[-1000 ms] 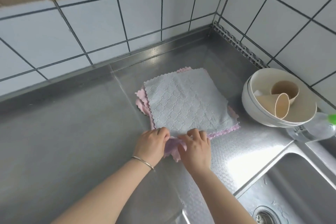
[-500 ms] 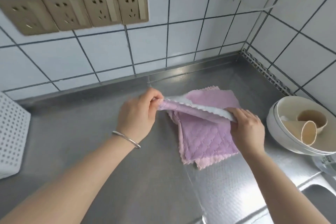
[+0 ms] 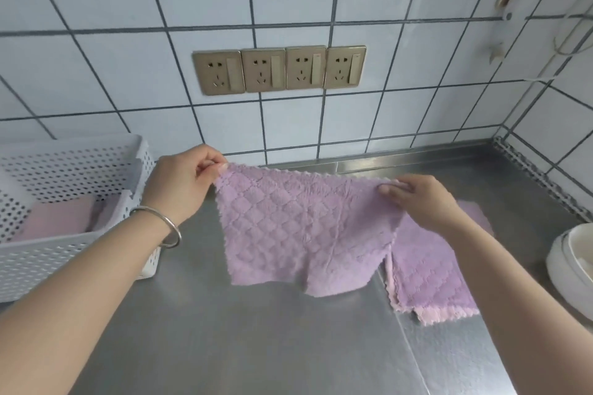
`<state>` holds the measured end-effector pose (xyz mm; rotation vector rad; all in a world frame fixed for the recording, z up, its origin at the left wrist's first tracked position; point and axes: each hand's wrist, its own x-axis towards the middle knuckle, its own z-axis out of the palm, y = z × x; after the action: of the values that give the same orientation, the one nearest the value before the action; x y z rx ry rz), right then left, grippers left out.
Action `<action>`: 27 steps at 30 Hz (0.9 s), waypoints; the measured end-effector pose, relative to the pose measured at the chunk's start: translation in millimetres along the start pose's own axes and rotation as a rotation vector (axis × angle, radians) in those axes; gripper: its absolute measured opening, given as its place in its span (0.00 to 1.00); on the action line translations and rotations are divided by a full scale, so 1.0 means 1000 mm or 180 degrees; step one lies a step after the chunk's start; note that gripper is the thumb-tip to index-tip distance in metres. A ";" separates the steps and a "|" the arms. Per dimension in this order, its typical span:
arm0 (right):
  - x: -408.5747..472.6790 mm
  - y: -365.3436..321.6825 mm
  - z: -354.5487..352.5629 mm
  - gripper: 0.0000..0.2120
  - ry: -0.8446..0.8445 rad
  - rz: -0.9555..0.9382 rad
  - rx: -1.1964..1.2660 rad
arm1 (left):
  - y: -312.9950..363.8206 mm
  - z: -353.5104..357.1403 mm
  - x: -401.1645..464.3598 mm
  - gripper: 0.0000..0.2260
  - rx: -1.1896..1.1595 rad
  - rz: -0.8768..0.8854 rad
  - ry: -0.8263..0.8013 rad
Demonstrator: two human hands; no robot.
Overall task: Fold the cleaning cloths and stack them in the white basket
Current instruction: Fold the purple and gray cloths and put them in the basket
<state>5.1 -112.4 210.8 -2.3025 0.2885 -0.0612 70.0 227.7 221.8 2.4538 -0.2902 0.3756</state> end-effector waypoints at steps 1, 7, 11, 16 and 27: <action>0.004 -0.008 0.011 0.18 -0.0130 0.0076 -0.0158 | -0.013 -0.004 0.002 0.02 0.0054 -0.0090 -0.0094; 0.022 -0.053 0.045 0.15 0.0077 -0.0291 -0.0462 | -0.043 -0.029 0.009 0.02 -0.0100 -0.0259 0.0248; 0.007 -0.071 0.036 0.13 0.0488 -0.0759 -0.0201 | -0.048 -0.049 -0.008 0.11 -0.0444 -0.0150 0.0668; -0.011 -0.040 0.055 0.09 0.0069 -0.0512 -0.0042 | -0.077 -0.040 -0.059 0.12 -0.0244 -0.0141 -0.0007; -0.057 0.064 0.147 0.11 -0.1736 0.0051 -0.1471 | -0.145 0.047 -0.160 0.06 0.0741 -0.0012 -0.2089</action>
<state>-43.0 -35.6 66.8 -2.6517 0.0364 0.6969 -27.3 329.8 51.5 2.7437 -0.5357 -0.4399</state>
